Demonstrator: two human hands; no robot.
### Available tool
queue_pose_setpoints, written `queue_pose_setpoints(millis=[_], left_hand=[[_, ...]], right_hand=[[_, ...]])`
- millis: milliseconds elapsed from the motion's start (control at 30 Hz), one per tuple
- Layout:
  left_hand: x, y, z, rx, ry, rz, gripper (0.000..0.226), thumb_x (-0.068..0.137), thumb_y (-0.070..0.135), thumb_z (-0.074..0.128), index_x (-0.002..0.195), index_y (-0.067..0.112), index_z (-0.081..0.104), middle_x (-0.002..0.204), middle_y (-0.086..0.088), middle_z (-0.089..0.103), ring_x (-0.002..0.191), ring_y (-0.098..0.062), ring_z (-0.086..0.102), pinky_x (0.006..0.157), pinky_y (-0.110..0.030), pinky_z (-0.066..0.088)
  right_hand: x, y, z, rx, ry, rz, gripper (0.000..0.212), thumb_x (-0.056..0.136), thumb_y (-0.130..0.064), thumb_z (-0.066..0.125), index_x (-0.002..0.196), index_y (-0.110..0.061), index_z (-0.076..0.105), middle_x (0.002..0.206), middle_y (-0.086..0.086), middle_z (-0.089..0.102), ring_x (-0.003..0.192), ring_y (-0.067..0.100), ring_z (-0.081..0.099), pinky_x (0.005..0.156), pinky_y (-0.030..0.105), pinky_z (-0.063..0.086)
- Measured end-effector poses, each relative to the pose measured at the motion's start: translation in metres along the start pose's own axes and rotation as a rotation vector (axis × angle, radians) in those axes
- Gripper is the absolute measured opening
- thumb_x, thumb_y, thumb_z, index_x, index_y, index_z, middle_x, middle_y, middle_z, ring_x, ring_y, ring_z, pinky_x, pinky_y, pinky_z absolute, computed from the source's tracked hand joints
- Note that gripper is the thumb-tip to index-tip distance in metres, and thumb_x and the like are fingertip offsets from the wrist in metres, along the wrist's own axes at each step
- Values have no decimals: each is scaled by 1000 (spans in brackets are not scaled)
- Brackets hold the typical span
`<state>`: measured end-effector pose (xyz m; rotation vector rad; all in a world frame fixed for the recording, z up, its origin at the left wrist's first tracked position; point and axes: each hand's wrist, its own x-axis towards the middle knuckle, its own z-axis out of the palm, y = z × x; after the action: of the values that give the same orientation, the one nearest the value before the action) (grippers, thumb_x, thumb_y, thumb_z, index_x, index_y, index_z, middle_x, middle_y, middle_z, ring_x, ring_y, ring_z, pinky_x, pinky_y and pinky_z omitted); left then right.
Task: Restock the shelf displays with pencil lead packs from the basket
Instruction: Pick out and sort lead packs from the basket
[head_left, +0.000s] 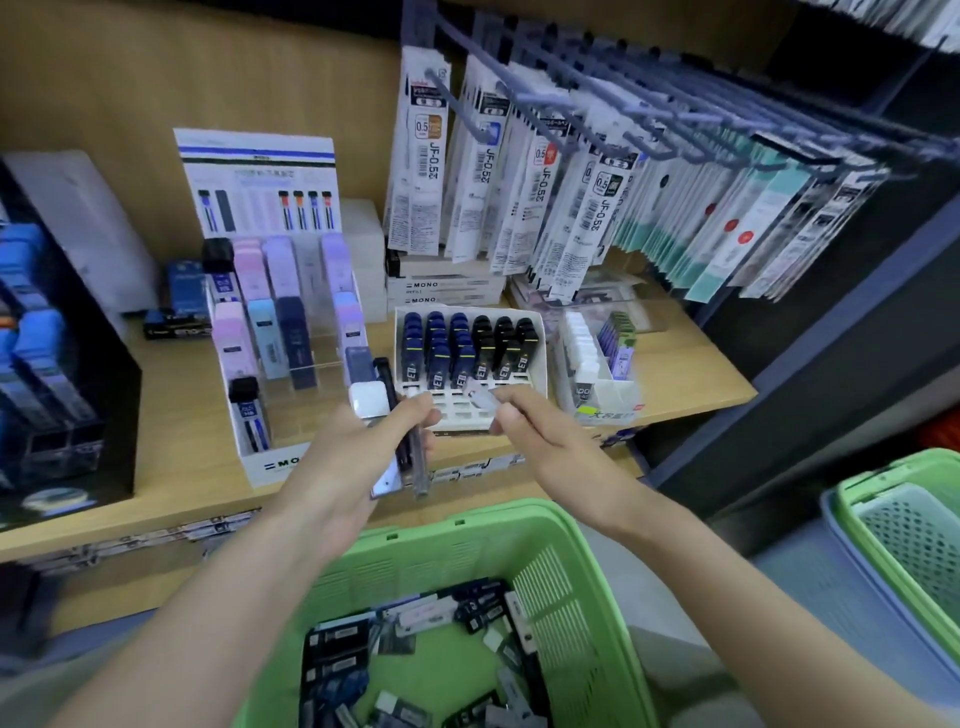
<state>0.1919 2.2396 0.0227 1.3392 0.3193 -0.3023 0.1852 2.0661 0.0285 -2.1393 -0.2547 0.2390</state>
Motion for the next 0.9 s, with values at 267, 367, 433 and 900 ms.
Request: queue_pose_setpoints(millis=[267, 367, 433, 900], left_hand=[[-22, 5, -38, -51, 17, 40, 22, 86, 27, 65, 104, 18, 57, 64, 4, 68, 73, -16, 63, 92, -43, 46], [-31, 5, -45, -15, 1, 89, 29, 86, 26, 64, 111, 13, 56, 67, 4, 67, 78, -17, 60, 102, -49, 41], [-34, 5, -51, 18, -1, 111, 28, 88, 27, 63, 111, 13, 54, 57, 7, 65, 81, -18, 59, 105, -53, 37], [-40, 27, -99, -131, 127, 165, 17, 92, 21, 59, 106, 13, 56, 87, 2, 68, 82, -17, 58, 90, -37, 46]], right_hand=[[0, -47, 14, -10, 83, 14, 20, 78, -24, 75, 88, -31, 59, 93, -18, 61, 91, -3, 60, 66, 12, 48], [0, -64, 19, -38, 106, -29, 17, 77, -20, 76, 80, -26, 61, 84, -14, 62, 70, 12, 59, 62, 29, 50], [0, -71, 23, -52, 88, -57, 12, 82, -19, 71, 83, -26, 61, 80, -11, 61, 64, 11, 55, 59, 29, 48], [76, -105, 41, 58, 440, -171, 8, 95, -11, 52, 98, -10, 59, 85, 6, 66, 74, 8, 65, 74, 21, 55]])
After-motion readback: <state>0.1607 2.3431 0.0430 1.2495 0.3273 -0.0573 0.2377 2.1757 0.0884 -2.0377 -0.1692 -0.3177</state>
